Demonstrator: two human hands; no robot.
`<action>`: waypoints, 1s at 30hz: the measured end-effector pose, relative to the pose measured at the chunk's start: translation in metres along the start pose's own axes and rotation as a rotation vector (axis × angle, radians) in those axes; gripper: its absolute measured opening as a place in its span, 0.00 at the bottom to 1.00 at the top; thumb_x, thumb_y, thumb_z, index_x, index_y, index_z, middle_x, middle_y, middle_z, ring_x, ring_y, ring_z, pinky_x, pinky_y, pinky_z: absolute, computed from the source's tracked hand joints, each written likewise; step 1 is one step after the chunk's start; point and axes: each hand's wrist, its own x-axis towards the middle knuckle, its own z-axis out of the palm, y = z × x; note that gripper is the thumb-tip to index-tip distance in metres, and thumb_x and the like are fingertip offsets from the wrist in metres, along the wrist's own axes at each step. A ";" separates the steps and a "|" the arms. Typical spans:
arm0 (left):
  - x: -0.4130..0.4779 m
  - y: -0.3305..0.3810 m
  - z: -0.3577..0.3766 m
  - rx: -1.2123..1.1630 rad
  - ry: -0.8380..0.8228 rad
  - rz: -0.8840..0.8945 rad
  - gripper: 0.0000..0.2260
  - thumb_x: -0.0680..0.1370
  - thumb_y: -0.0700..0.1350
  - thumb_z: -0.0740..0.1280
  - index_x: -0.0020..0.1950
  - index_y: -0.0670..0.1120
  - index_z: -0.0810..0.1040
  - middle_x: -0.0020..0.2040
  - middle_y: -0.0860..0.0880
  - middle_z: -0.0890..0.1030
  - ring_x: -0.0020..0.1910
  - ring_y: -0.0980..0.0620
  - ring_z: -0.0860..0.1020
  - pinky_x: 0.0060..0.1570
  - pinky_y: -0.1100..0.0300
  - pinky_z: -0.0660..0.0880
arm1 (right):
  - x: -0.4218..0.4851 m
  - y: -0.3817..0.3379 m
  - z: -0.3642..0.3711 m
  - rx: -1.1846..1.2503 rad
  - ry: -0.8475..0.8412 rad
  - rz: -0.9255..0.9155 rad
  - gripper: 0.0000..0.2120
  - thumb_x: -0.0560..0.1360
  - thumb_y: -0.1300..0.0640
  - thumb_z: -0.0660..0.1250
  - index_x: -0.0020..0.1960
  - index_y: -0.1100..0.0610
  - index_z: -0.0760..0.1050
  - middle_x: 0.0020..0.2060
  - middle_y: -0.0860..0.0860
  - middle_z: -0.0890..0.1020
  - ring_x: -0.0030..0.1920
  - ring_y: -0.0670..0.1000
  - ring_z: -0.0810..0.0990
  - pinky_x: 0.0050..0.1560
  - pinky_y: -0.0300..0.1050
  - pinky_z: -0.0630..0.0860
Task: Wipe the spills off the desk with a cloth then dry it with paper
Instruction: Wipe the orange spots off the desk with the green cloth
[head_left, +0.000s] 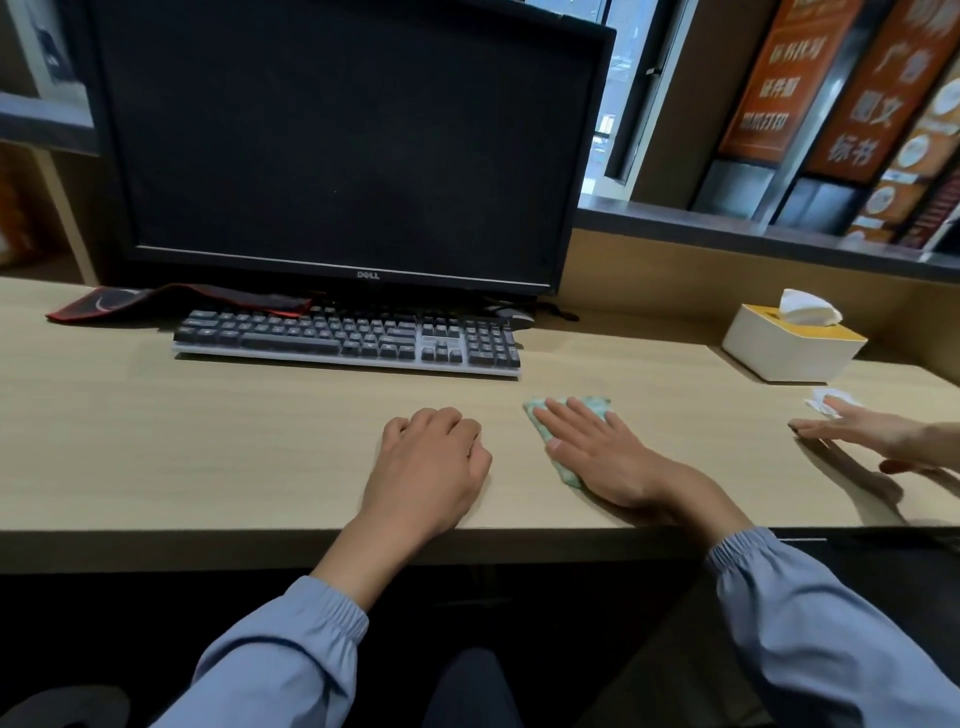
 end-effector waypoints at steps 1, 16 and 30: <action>0.000 0.000 0.000 0.007 -0.007 -0.002 0.18 0.85 0.53 0.51 0.67 0.53 0.76 0.67 0.54 0.76 0.68 0.51 0.71 0.70 0.50 0.62 | 0.000 0.000 -0.001 0.004 -0.008 0.004 0.26 0.85 0.40 0.39 0.81 0.39 0.36 0.80 0.38 0.37 0.78 0.42 0.33 0.74 0.49 0.33; 0.060 -0.005 -0.032 0.061 -0.116 0.031 0.17 0.85 0.53 0.56 0.70 0.51 0.75 0.69 0.50 0.76 0.67 0.47 0.73 0.66 0.44 0.68 | 0.119 0.061 -0.042 0.032 -0.006 0.197 0.26 0.86 0.44 0.42 0.83 0.43 0.42 0.83 0.45 0.43 0.82 0.49 0.41 0.79 0.60 0.42; 0.051 -0.059 -0.044 0.061 -0.104 0.047 0.17 0.86 0.56 0.55 0.73 0.57 0.74 0.69 0.58 0.74 0.67 0.54 0.72 0.69 0.50 0.67 | 0.200 0.086 -0.074 -0.063 -0.027 0.301 0.24 0.87 0.48 0.44 0.82 0.51 0.53 0.83 0.52 0.51 0.82 0.56 0.48 0.79 0.61 0.47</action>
